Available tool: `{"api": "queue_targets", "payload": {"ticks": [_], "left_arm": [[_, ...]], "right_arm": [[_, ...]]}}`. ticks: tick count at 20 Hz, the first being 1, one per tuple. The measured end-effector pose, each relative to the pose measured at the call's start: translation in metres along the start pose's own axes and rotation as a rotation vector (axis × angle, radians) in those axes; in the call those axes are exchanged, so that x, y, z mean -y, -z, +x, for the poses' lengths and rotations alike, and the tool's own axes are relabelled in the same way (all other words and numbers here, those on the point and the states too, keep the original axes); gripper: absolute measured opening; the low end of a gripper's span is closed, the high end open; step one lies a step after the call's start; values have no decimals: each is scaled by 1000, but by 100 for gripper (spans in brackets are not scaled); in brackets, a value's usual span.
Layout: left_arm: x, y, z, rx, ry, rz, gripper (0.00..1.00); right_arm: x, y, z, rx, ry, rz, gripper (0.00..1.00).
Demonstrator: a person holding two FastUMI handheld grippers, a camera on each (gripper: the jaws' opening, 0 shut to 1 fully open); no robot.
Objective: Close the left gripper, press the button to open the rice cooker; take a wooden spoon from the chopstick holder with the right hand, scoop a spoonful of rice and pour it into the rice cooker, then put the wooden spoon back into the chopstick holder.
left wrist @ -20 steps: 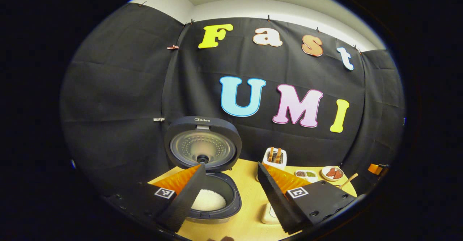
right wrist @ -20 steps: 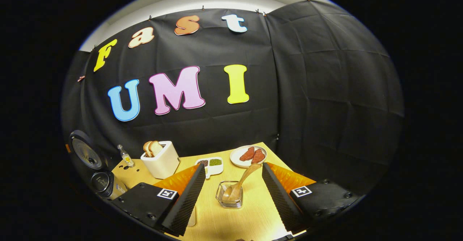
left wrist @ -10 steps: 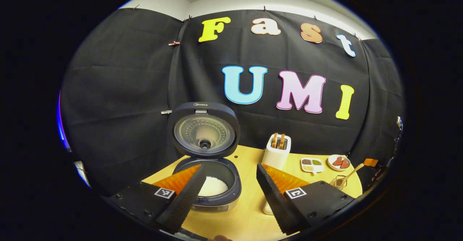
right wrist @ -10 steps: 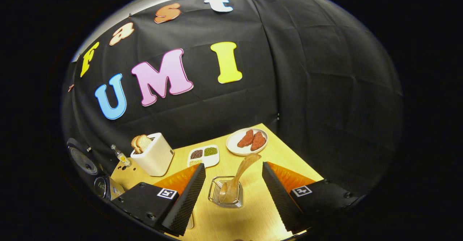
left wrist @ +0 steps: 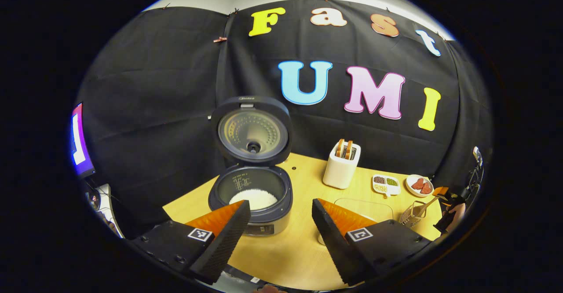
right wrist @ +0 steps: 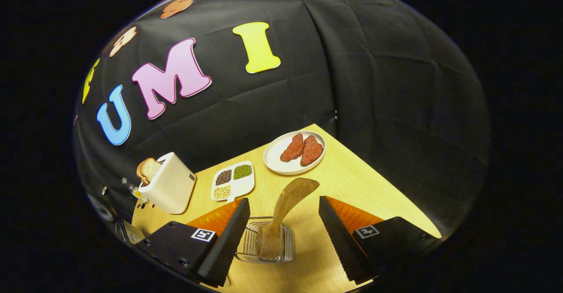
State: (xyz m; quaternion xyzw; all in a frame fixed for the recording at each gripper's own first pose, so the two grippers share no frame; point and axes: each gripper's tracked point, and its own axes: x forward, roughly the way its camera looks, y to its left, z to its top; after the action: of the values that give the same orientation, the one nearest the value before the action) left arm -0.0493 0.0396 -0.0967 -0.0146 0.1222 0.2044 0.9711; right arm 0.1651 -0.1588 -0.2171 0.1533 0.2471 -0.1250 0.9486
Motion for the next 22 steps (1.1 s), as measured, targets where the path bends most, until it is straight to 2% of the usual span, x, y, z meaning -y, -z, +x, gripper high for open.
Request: {"api": "queue_targets", "payload": {"ticks": [4, 5, 7, 9, 10, 11, 12, 13, 15, 22], "left_arm": [[1, 21, -6, -42, -16, -30, 95], [0, 25, -8, -49, -19, -27, 95], [2, 33, -9, -70, -18, -9, 95], [6, 39, -11, -82, -14, 20, 95], [9, 40, -10, -83, -11, 30, 95], [13, 41, -10, -87, -5, 35, 95], [17, 45, -10, -92, 3, 37, 96], [22, 48, -10, -100, 13, 39, 96], [31, 51, -9, -112, 41, 40, 95], [41, 39, 0, -79, 91, 57, 96]], "right_arm": [[0, 8, 24, -33, -10, 30, 94], [2, 9, 29, -37, -5, 33, 86], [0, 12, 35, -52, -14, 68, 85], [-1, 15, 41, -77, -8, 104, 53], [-4, 16, 40, -81, -15, 119, 47], [-4, 15, 39, -85, -5, 122, 22], [-6, 12, 36, -86, -22, 133, 25], [-12, 14, 48, -82, -30, 140, 22], [-18, 11, 33, -57, -45, 130, 19], [-45, -53, -17, 107, -114, 60, 18]]}}
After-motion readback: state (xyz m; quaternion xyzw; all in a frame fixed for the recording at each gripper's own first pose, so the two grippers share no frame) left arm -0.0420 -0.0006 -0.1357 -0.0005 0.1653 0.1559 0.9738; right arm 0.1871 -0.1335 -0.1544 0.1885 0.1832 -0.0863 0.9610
